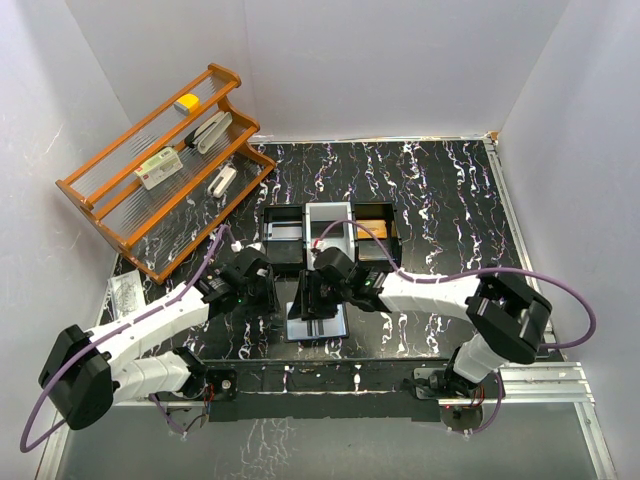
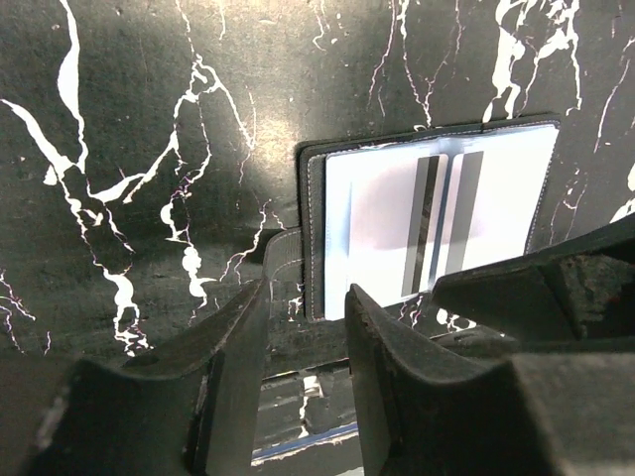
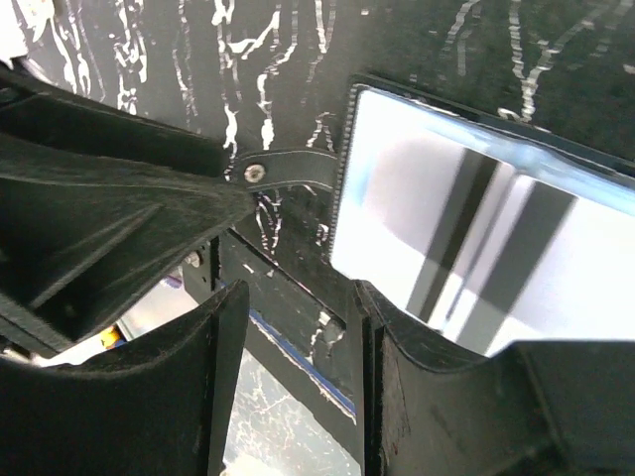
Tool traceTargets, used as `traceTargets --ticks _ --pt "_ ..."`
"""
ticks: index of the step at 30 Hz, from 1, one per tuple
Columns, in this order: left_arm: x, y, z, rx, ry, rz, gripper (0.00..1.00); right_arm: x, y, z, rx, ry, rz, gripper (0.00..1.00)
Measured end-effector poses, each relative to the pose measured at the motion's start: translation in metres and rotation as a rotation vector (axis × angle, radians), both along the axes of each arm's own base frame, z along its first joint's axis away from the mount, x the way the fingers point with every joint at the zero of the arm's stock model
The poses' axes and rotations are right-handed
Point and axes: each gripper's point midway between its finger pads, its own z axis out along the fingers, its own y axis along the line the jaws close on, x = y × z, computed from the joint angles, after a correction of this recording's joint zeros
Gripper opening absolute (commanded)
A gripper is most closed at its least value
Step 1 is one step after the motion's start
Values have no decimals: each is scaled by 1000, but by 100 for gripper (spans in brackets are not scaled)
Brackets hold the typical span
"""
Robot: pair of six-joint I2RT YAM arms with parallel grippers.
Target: Take the credit cards out of the card holder
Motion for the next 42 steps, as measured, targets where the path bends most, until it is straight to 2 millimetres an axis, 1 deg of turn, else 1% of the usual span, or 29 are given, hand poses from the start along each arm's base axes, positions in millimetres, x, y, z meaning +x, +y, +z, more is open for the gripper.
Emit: traceTargets --ticks 5,8,11,15,20,23,27,35,42 --pt "3 -5 4 -26 -20 -13 40 6 -17 -5 -21 -8 -72 42" --pt "6 -14 8 -61 -33 -38 41 12 -26 -7 -31 -7 -114 41" --pt "6 -22 8 -88 -32 -69 42 15 -31 -11 -39 4 -133 41" --pt "6 -31 7 -117 -16 -102 42 15 -31 -17 -43 25 -124 40" --pt "5 -38 4 -134 2 -124 41 10 -29 -34 -77 64 -89 40" --pt "4 -39 4 -141 7 -129 41 11 -24 -36 -81 72 -73 40" --pt "2 -40 4 -145 13 -133 38 13 -20 -38 -90 71 -59 40" --pt "-2 -42 -5 -139 52 -162 36 18 -35 -48 -190 53 -88 39" --pt "-8 -47 -18 -134 110 -206 36 20 -38 -49 -204 44 -99 39"
